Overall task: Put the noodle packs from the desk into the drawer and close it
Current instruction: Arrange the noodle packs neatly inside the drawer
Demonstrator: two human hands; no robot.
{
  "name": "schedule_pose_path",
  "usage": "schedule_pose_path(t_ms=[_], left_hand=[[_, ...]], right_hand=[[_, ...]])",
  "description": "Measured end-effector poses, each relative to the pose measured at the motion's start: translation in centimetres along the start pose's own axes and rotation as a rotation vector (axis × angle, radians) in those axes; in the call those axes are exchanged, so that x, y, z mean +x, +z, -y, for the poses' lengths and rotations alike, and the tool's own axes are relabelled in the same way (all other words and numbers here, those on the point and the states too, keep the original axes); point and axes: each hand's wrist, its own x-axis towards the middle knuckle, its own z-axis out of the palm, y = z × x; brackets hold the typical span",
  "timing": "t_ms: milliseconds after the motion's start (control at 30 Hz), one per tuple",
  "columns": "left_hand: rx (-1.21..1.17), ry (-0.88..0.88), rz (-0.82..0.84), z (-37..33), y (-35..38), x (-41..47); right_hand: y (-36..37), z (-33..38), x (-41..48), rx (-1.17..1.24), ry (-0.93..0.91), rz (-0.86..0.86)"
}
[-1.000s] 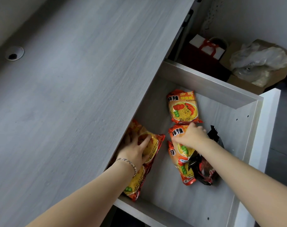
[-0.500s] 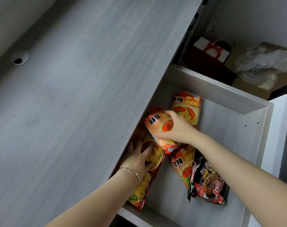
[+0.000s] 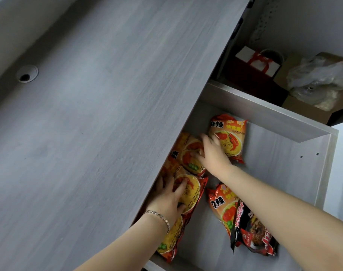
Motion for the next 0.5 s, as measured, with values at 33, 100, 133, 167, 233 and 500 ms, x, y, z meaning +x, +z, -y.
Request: schedule_pose_path(t_ms=[33,100,133,167,233,500], left_hand=[[-0.040,-0.004,-0.006,-0.2,-0.3,-0.1],[-0.139,-0.031,-0.063,-0.8,-1.0,-0.1],[-0.175,-0.041,-0.105,-1.0,-1.3,0.0],[-0.190,-0.039,-0.145,-1.2,-1.6,0.4],[-0.203,0.002,-0.195,-1.4,-2.0,1.4],[-0.019,0.073,-0.084,-1.2,-2.5,5.7]], right_hand=[[0.3,-0.2,-0.3,-0.071,0.071,-0.061],[1.0,-0.2,-0.7,-0.087,0.177,-0.117],[1.3,-0.2,-0.8,-0.026,0.176,-0.101],[1.4,-0.2,-0.9,0.040,0.149,-0.075],[1.0,-0.6,-0.8,0.125,0.084,-0.054],[-2.7,-3.4,1.3,0.012,0.466,-0.305]])
